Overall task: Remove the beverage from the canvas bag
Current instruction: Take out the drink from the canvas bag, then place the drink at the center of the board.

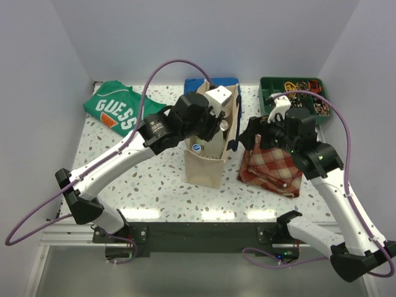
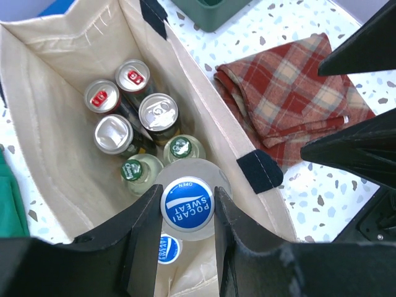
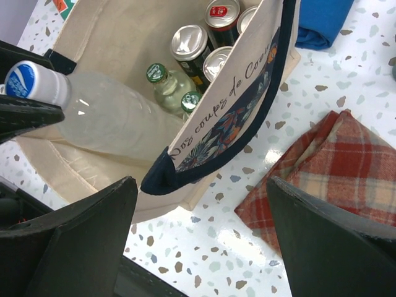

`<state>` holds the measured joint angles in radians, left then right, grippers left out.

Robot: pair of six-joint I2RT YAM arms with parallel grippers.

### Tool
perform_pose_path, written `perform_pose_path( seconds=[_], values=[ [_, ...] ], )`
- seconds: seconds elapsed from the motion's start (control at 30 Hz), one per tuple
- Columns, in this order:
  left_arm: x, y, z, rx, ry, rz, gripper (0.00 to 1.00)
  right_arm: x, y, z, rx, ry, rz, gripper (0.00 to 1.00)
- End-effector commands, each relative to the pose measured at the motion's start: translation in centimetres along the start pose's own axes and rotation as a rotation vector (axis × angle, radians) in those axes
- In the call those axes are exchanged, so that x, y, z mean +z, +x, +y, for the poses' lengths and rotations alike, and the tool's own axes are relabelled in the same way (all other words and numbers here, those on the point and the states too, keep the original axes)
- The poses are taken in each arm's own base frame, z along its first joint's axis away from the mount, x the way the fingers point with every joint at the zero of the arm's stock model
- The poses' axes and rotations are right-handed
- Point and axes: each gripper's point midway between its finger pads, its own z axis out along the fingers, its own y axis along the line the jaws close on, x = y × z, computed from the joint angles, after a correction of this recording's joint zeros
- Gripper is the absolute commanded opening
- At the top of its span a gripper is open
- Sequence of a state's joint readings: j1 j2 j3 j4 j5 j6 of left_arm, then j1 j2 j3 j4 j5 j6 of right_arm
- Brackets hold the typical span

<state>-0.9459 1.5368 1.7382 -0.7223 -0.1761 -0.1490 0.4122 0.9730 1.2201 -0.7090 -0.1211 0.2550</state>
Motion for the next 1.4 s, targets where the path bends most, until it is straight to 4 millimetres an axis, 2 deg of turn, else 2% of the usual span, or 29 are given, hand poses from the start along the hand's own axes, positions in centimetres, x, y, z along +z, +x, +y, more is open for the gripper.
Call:
perform_pose_path(
  seconds=[0.0,0.53,0.83,1.13,1.37],
  values=[
    [-5.8,-9.2,1.7,-0.019,-0.054,-0.322,0.00,-0.1,-1.3,0.1,0.021,0.010,-0.055,0.89],
    [-9.7,-13.9,3.2,-0.034,-0.115,-0.490,0.00,0.2,-0.7,-0.5,0.028,0.032,-0.050,0.90],
    [-12.7,-16.6,4.3,-0.048,-0.158,-0.602,0.00,0.4,-0.5,-0.5,0.028,0.031,-0.042,0.90],
    [-15.5,-18.4,5.2,-0.069,-0.188,-0.706,0.00,0.8,-0.2,-0.5,0.029,0.026,-0.031,0.90],
    [-18.1,-19.3,7.0,-0.045,-0.280,-0.774,0.00,0.9,-0.2,-0.5,0.031,0.023,-0.030,0.90]
  ],
)
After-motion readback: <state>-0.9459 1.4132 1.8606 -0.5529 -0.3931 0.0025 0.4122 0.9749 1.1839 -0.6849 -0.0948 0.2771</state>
